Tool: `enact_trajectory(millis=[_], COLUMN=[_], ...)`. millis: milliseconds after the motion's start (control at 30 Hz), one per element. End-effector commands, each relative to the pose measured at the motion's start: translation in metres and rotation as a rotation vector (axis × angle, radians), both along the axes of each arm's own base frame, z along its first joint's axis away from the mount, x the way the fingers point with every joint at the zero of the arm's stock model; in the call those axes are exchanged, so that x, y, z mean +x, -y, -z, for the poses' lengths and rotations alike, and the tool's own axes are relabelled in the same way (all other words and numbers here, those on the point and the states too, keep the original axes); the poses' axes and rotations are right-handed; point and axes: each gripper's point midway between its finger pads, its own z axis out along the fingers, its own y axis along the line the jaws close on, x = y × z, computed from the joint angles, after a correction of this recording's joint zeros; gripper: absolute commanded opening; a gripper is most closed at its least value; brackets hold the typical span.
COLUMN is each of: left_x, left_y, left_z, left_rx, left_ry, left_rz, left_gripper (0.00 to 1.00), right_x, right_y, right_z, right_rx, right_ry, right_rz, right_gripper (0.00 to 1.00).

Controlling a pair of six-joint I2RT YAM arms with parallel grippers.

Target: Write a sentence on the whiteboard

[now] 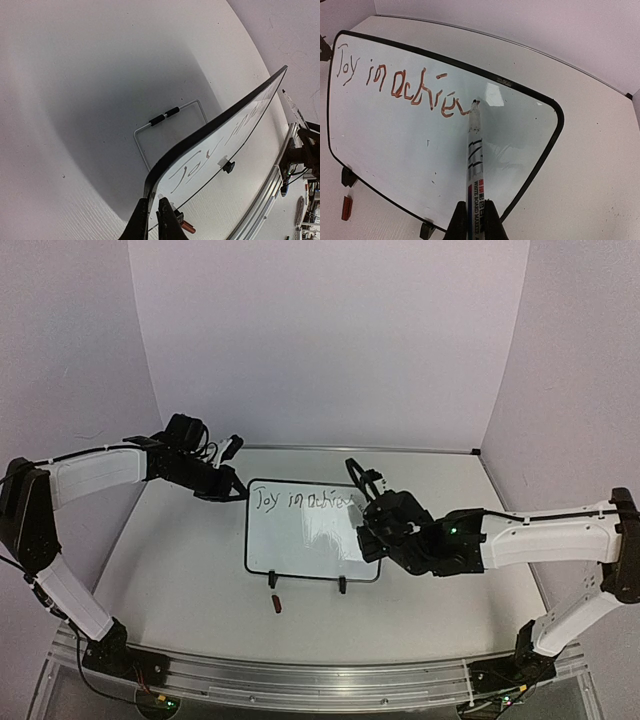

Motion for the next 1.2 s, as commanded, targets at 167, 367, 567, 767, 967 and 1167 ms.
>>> enact_trajectory(millis=[167, 367, 567, 767, 967, 1167], left_x=[0.002, 0.001, 0.001, 0.001, 0.001, 0.001], left_y=[0.004, 0.004, 0.003, 0.003, 0.004, 0.003], left_z=[-0.012, -0.013, -0.014, -0.014, -0.014, -0.014], left_rx=[-0.025, -0.025, -0.026, -0.026, -0.026, -0.026], left_ry=[0.037, 0.041, 0.042, 0.043, 0.045, 0.044], left_rz=[0.019, 0.019, 0.019, 0.019, 0.02, 0.019], left_gripper=[0.08, 0.08, 0.08, 0.08, 0.08, 0.08], right_x=[0.001, 0.001, 0.002, 0.005, 0.006, 0.006], right_y=[0.0, -0.002, 0.002, 0.003, 0.004, 0.01], right_z=[-0.002, 0.005, 0.01, 0.014, 0.017, 0.015], right_rx=[0.046, 0.033, 0.019, 0.012, 0.004, 0.0], right_ry=[0.002, -0.015, -0.025, -0.033, -0.043, -0.04], right_rz=[0.015, 0.017, 0.029, 0.033, 0.039, 0.062], right_gripper=[0.0, 0.0, 0.0, 0.0, 0.0, 0.0])
